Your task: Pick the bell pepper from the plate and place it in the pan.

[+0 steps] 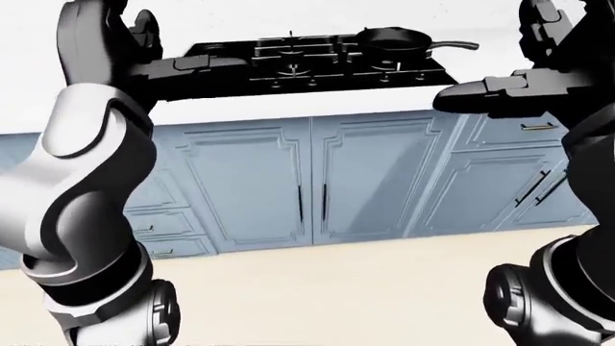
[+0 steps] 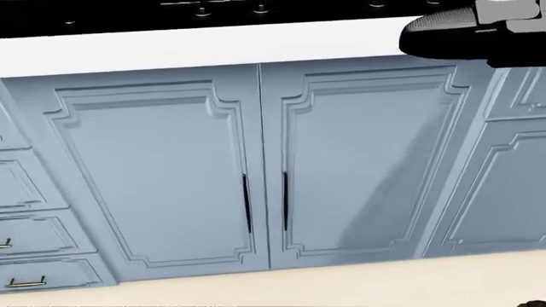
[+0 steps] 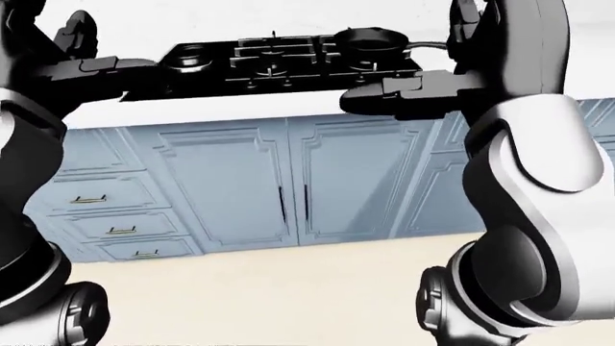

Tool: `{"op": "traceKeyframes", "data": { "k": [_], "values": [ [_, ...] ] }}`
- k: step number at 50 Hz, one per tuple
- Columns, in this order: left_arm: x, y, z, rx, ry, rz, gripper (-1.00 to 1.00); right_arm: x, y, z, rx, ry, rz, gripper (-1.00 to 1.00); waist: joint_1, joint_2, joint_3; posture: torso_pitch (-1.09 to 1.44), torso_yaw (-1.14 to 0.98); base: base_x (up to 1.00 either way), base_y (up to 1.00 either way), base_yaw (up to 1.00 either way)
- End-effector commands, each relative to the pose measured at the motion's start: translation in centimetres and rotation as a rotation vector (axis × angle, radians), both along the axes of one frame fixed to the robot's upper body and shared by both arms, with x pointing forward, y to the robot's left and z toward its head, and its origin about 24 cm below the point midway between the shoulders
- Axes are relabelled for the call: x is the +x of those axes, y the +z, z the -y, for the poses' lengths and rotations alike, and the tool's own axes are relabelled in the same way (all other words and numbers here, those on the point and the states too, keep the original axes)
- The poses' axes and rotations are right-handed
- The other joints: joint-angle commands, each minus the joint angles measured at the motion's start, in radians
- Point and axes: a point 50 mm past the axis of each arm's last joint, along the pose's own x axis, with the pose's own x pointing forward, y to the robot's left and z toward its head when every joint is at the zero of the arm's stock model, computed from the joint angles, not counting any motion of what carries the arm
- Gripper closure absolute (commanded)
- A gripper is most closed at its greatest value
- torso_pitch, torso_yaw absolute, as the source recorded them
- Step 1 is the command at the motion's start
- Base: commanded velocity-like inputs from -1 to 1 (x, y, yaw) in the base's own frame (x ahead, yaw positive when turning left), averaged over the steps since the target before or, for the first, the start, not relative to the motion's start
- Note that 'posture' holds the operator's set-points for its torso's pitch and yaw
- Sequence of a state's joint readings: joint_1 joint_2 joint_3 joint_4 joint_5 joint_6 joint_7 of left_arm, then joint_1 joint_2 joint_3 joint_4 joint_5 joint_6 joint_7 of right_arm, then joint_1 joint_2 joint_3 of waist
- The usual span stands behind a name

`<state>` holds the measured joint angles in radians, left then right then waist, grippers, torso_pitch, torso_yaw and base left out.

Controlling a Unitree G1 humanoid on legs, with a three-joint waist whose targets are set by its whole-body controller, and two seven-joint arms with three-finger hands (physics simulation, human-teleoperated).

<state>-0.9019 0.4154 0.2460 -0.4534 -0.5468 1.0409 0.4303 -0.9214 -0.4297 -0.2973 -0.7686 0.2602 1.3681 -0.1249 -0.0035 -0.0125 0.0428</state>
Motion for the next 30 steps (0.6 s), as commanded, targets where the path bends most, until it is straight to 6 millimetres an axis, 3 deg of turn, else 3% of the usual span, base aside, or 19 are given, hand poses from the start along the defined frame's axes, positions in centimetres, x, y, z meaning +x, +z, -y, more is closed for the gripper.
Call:
{"op": "traceKeyframes", "data": {
  "k": [1,3,4,5,6,7,10,15,17,19,20,22,25,28,30],
  "values": [
    [-0.57,1.27,-0.45,-0.01,0.024,0.08,-1.0,-0.43,0.85,-0.21,-0.008,0.013,0.063,-1.0,0.004,-0.004,-0.011,0.0,0.0,0.0,0.34,0.0],
    [-0.63,1.37,-0.39,-0.009,0.024,0.079,-1.0,-0.36,0.8,-0.17,-0.008,0.011,0.061,-1.0,-0.002,0.033,-0.01,0.0,0.0,0.0,0.32,0.0],
    [-0.72,1.48,-0.34,-0.009,0.024,0.08,-1.0,-0.36,0.81,-0.17,-0.008,0.011,0.061,-1.0,-0.006,0.067,-0.018,0.0,0.0,0.0,0.3,0.0],
    [-0.58,1.32,-0.43,-0.01,0.023,0.08,-1.0,-0.37,0.82,-0.13,-0.008,0.01,0.062,-1.0,-0.005,0.121,-0.031,0.0,0.0,0.0,0.3,0.0],
    [-0.68,1.46,-0.35,-0.01,0.024,0.08,-1.0,-0.36,0.83,-0.15,-0.008,0.011,0.061,-1.0,-0.001,0.081,-0.022,0.0,0.0,0.0,0.3,0.0],
    [-0.7,1.46,-0.34,-0.009,0.023,0.08,-1.0,-0.38,0.83,-0.18,-0.008,0.012,0.062,-1.0,-0.004,0.088,-0.018,0.0,0.0,0.0,0.3,0.0],
    [-0.65,1.39,-0.46,-0.01,0.023,0.079,-1.0,-0.43,0.85,-0.2,-0.008,0.011,0.061,-1.0,0.0,0.054,-0.023,0.0,0.0,0.0,0.3,0.0],
    [-0.64,1.33,-0.52,-0.011,0.024,0.079,-1.0,-0.47,0.86,-0.16,-0.006,0.01,0.065,-1.0,-0.003,0.013,-0.011,0.0,0.0,0.0,0.3,0.0],
    [-0.55,1.23,-0.51,-0.012,0.024,0.078,-1.0,-0.44,0.83,-0.15,-0.007,0.011,0.064,-1.0,-0.002,-0.011,-0.01,0.0,0.0,0.0,0.3,0.0],
    [-0.65,1.35,-0.49,-0.012,0.025,0.078,-1.0,-0.44,0.83,-0.11,-0.006,0.011,0.065,-1.0,0.0,-0.058,-0.021,0.0,0.0,0.0,0.3,0.0],
    [-0.6,1.33,-0.6,-0.014,0.026,0.078,-1.0,-0.45,0.88,-0.12,-0.006,0.011,0.068,-1.0,-0.01,-0.033,-0.017,0.0,0.0,0.0,0.3,0.0],
    [-0.5,1.22,-0.63,-0.015,0.028,0.078,-1.0,-0.41,0.83,-0.12,-0.005,0.012,0.067,-1.0,0.003,-0.047,-0.019,0.0,0.0,0.0,0.3,0.0],
    [-0.55,1.27,-0.67,-0.017,0.027,0.078,-1.0,-0.41,0.81,-0.09,-0.005,0.01,0.066,-1.0,0.005,-0.03,-0.025,0.0,0.0,0.0,0.3,0.0],
    [-0.53,1.23,-0.65,-0.016,0.027,0.077,-1.0,-0.46,0.86,-0.08,-0.005,0.01,0.068,-1.0,0.004,0.003,-0.01,0.0,0.0,0.0,0.31,0.0],
    [-0.62,1.29,-0.63,-0.016,0.027,0.078,-1.0,-0.46,0.85,-0.14,-0.006,0.011,0.068,-1.0,-0.002,0.043,-0.013,0.0,0.0,0.0,0.3,0.0]
  ]
}}
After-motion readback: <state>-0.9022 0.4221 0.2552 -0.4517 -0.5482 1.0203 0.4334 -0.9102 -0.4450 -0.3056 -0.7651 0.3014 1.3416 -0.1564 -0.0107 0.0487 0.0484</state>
